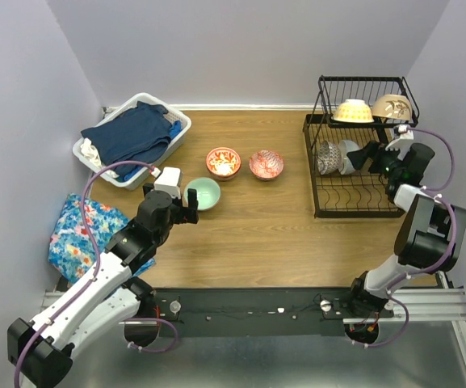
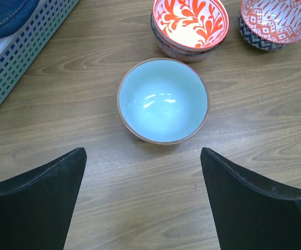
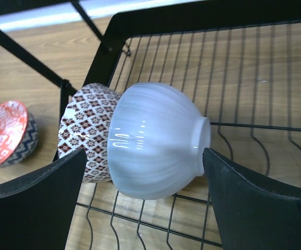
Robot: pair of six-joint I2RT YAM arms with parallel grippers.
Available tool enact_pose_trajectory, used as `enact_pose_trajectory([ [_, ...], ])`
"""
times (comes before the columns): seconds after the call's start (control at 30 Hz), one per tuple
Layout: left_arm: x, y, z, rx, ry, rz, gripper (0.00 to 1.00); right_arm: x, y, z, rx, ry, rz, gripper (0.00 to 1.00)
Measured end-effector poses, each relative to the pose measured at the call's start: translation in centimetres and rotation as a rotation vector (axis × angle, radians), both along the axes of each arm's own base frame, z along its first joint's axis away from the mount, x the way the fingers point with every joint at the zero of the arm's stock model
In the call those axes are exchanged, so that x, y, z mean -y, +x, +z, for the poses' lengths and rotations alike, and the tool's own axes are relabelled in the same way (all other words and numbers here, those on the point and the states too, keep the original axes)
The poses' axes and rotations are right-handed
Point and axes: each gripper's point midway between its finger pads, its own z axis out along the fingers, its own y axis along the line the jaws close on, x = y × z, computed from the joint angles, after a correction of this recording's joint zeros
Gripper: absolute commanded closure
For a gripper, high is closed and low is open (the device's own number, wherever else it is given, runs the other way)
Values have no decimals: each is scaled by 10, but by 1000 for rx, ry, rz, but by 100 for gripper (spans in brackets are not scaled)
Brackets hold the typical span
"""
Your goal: Unload the bowls from the dish rack
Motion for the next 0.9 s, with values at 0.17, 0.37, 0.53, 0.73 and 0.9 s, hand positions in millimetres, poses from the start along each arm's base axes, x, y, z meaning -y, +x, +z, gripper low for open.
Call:
enact_pose_trajectory([
  [0.17, 0, 0, -2, -6, 5, 0, 1, -7, 3, -9, -17, 18, 65, 0],
  [0.37, 1, 2, -3, -6, 8, -1, 1, -8, 3, -13, -16, 18, 83, 0],
  [0.53, 1, 2, -4, -11, 11, -1, 1, -6, 4, -14, -5, 8, 69, 0],
  [0.73, 2, 3, -5, -11, 12, -1, 1, 1, 8, -18, 1, -8, 29, 0],
  [0.9, 2, 4, -7, -17, 19, -2, 1, 3, 9, -24, -8, 0, 16, 0],
])
